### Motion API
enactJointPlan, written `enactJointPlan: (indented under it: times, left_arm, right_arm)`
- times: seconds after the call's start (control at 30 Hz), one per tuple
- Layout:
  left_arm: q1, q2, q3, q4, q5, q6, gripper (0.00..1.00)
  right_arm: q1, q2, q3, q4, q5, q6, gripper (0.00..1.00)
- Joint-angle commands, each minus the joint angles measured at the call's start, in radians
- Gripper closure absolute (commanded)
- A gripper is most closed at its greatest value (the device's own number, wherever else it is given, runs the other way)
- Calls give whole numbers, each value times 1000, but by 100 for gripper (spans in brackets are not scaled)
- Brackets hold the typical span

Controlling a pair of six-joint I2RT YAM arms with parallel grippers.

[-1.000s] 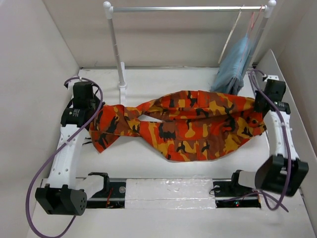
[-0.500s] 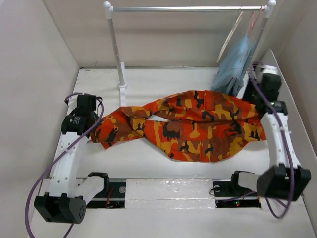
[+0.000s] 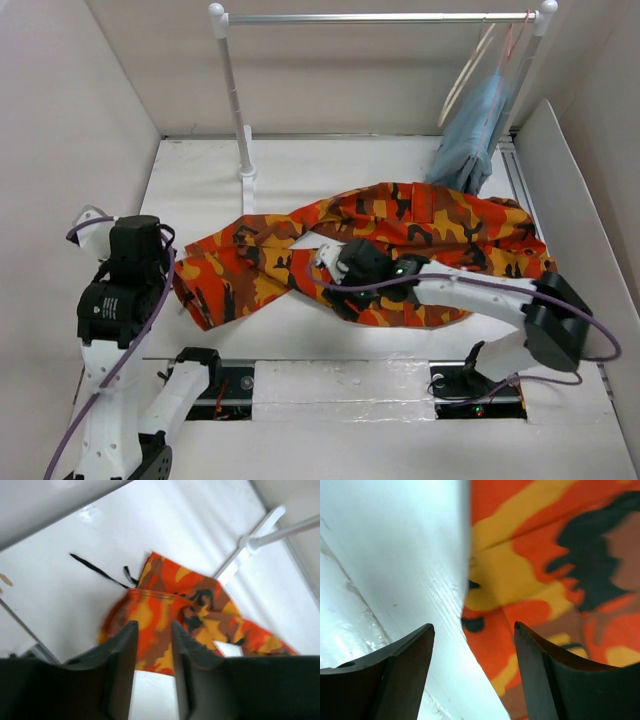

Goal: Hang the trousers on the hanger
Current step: Flatten out the trousers at the center of the board.

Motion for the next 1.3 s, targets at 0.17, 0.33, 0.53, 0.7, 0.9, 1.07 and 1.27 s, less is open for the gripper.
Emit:
enactJointPlan:
  times: [0.17, 0.33, 0.53, 0.7, 0.9, 1.07, 1.27]
  left_arm:
    - [0, -97, -44, 49, -58, 61, 27]
    - [0, 47, -221, 274, 112, 42, 27]
    - [106, 307, -306, 552, 195, 75, 26]
    - [195, 484, -286, 641, 269, 136, 26]
    - [273, 705, -275, 697, 332, 199, 30]
    - [273, 831, -298, 755, 392, 203, 35]
    - [273, 917, -304, 816, 433, 215, 100]
  right_arm:
    - [71, 171, 44, 94, 63, -55, 26]
    - [71, 240, 5, 151, 147, -43, 73]
    - [149, 144, -84, 43, 149, 3, 100]
    - [225, -54, -202, -120, 84, 124, 100]
    - [238, -234, -214, -244, 112, 172, 74]
    - [238, -225, -132, -278, 164, 156, 33]
    - [238, -266, -70, -275, 244, 179, 35]
